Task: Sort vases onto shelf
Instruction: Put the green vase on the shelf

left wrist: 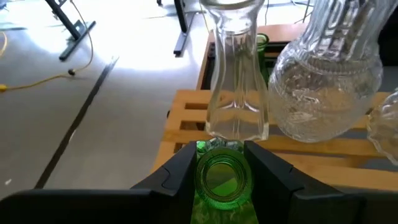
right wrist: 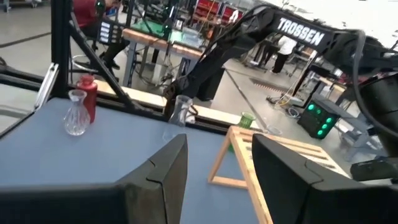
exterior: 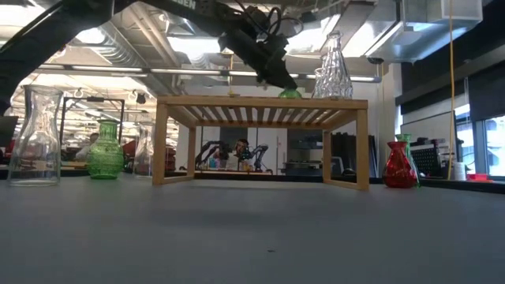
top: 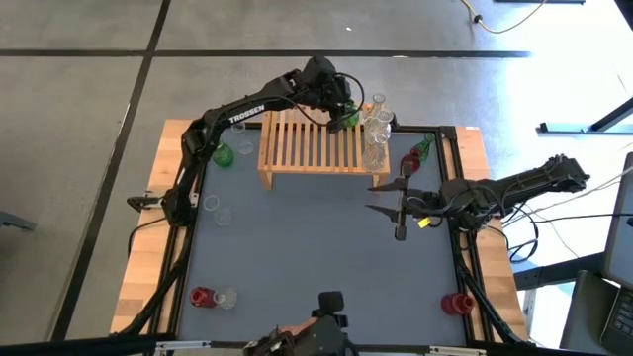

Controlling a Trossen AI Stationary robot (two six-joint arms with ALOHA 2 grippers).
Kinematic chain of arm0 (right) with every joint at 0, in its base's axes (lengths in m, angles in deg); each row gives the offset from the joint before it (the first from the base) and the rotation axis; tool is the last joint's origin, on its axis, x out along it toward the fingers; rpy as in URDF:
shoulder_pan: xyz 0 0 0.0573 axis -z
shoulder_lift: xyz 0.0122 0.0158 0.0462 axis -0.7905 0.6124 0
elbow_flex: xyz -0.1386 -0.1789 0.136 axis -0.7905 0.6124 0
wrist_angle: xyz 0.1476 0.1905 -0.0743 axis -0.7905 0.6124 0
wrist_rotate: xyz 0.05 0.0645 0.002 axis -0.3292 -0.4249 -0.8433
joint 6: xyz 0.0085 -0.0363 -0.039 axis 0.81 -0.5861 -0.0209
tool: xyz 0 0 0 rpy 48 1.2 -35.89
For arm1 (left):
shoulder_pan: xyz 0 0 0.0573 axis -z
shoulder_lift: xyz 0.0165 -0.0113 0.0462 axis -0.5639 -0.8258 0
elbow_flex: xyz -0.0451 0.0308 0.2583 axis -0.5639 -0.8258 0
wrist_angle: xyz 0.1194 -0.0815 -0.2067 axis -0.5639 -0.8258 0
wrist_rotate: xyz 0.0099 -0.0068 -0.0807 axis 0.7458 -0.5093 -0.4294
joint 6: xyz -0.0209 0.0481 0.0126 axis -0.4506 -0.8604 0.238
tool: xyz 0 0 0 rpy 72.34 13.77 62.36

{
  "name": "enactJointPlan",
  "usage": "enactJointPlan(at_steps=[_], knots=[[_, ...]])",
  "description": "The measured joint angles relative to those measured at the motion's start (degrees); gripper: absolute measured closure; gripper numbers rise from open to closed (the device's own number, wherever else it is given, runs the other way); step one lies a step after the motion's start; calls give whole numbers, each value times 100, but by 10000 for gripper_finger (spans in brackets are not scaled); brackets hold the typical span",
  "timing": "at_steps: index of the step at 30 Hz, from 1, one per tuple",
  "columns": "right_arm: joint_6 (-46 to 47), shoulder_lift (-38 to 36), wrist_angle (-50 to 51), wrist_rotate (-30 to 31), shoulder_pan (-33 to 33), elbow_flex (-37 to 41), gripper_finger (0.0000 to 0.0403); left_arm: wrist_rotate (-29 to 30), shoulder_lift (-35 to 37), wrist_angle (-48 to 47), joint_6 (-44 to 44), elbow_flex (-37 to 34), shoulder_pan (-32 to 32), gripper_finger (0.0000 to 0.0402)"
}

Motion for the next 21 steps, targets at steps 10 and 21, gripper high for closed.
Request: enactJointPlan(at_steps=[10, 21], knots=[[59, -2, -1, 1, 0, 0, 233, -14, -2, -26, 4, 0, 0, 287], [57, -2, 59, 1, 0, 0, 233, -31, -26, 17, -131, -23, 11, 245]])
